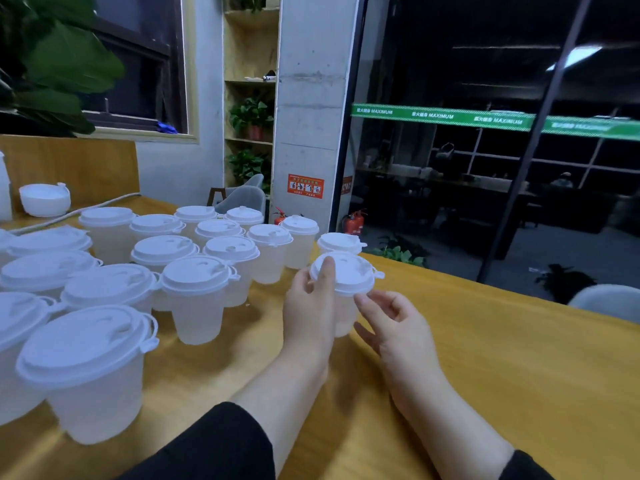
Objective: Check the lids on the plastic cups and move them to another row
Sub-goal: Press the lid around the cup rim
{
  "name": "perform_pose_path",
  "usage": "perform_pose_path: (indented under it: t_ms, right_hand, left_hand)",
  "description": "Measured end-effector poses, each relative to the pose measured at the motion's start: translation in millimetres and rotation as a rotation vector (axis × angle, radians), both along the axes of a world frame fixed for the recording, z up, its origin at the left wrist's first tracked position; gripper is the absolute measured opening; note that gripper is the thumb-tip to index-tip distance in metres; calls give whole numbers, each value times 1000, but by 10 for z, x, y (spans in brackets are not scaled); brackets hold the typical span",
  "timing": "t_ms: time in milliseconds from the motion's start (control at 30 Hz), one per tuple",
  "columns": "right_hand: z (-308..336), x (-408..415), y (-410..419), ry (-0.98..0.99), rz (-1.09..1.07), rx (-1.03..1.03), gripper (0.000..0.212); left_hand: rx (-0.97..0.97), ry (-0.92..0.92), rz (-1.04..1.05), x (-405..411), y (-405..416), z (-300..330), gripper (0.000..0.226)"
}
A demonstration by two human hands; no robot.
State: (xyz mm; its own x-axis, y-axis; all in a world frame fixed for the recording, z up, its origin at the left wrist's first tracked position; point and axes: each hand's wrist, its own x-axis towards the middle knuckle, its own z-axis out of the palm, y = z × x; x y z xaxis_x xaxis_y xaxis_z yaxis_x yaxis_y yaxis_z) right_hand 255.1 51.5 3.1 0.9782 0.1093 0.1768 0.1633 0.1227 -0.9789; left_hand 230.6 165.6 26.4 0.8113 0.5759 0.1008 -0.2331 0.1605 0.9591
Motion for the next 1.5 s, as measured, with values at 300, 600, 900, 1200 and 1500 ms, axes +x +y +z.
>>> perform_pose_path:
  t_ms: [300, 600, 900, 1200, 1500]
  right_hand:
    - [126, -1164, -1627, -1, -117, -163, 52]
    - [121, -1439, -2338, -255, -136, -515, 71]
    - [234, -1386, -2613, -543, -57, -671, 6]
    - [290, -1449, -2508, -649, -213, -677, 24]
    - [322, -1537, -2370, -711, -256, -765, 10]
  left_hand:
    - [-3, 187, -426, -694, -1200, -51, 41]
    - [240, 36, -571, -917, -1512, -131, 47]
    - [680, -106, -683, -877, -1344, -209, 58]
    - [607, -66, -805, -881, -1337, -206, 47]
    - [615, -64, -890, -920, -1339, -159, 47]
